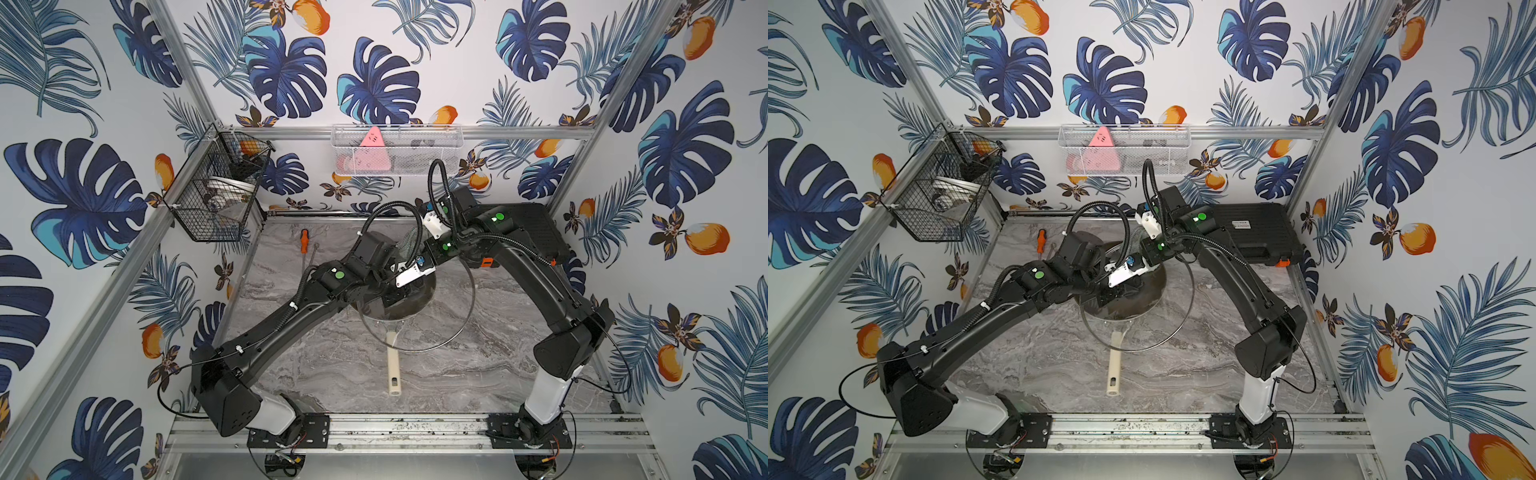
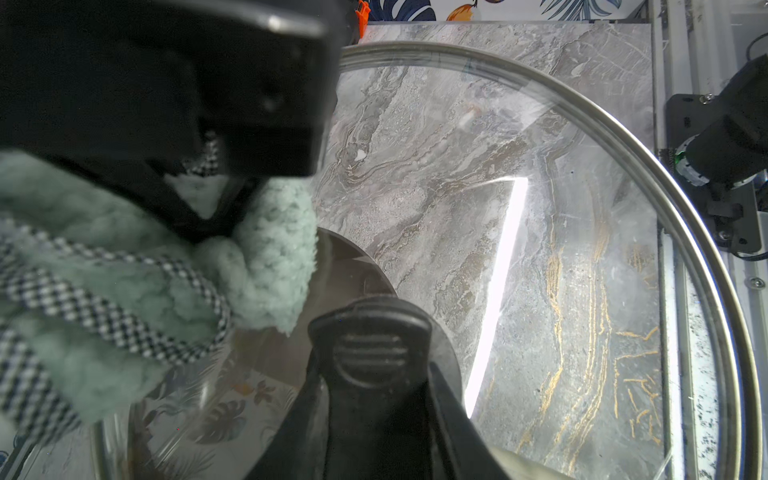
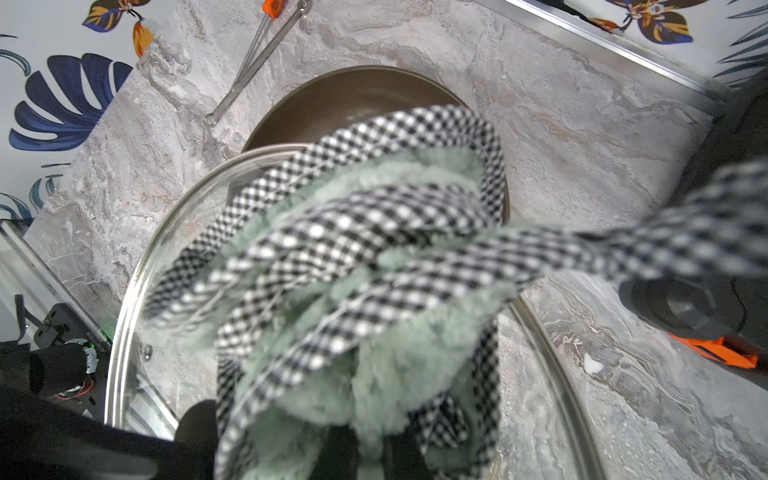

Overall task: Wipe the pot lid with a cloth
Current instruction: Wipe the pot lid.

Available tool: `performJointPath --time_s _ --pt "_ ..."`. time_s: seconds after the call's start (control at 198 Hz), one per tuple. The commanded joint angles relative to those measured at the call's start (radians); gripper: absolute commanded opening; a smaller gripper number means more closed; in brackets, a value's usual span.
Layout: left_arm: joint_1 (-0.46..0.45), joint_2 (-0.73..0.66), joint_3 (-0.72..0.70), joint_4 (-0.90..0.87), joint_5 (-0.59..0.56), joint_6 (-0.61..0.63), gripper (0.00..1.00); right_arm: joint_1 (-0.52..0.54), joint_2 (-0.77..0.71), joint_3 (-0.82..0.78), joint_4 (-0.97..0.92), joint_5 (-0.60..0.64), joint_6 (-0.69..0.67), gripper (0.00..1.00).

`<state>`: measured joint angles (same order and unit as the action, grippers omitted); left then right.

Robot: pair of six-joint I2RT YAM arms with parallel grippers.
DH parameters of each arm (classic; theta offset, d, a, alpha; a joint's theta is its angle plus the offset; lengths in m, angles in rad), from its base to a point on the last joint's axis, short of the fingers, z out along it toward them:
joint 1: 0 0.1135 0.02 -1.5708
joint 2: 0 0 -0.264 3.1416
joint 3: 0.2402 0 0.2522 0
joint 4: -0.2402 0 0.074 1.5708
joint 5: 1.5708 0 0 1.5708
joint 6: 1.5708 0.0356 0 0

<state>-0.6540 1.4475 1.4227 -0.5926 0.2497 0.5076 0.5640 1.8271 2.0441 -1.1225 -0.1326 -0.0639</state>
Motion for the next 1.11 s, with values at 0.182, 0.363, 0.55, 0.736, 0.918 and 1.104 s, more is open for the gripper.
performJointPath --time_s 0.182,0.363,0.55,0.736,0.918,1.104 --pt "0.002 0.014 0.047 0.151 -0.088 0.019 0.0 -0.006 -0.053 -0.076 -0.079 0.047 0.015 0.0" --pt "0.006 0.014 0.042 0.166 -0.105 0.009 0.0 -0.006 -0.107 -0.147 -0.074 0.052 0.029 0.0" --pt "0.017 0.016 0.042 0.187 -0.118 -0.007 0.0 -0.006 -0.172 -0.243 -0.055 0.03 0.047 0.0" --pt "0.025 0.03 0.06 0.185 -0.128 -0.017 0.0 0.0 -0.245 -0.343 -0.032 -0.012 0.064 0.0" --pt "0.025 0.027 0.051 0.197 -0.12 -0.02 0.0 0.008 -0.293 -0.397 -0.021 -0.023 0.077 0.0" --pt "0.026 0.029 0.052 0.196 -0.097 -0.022 0.0 0.01 -0.279 -0.387 -0.019 -0.02 0.079 0.0"
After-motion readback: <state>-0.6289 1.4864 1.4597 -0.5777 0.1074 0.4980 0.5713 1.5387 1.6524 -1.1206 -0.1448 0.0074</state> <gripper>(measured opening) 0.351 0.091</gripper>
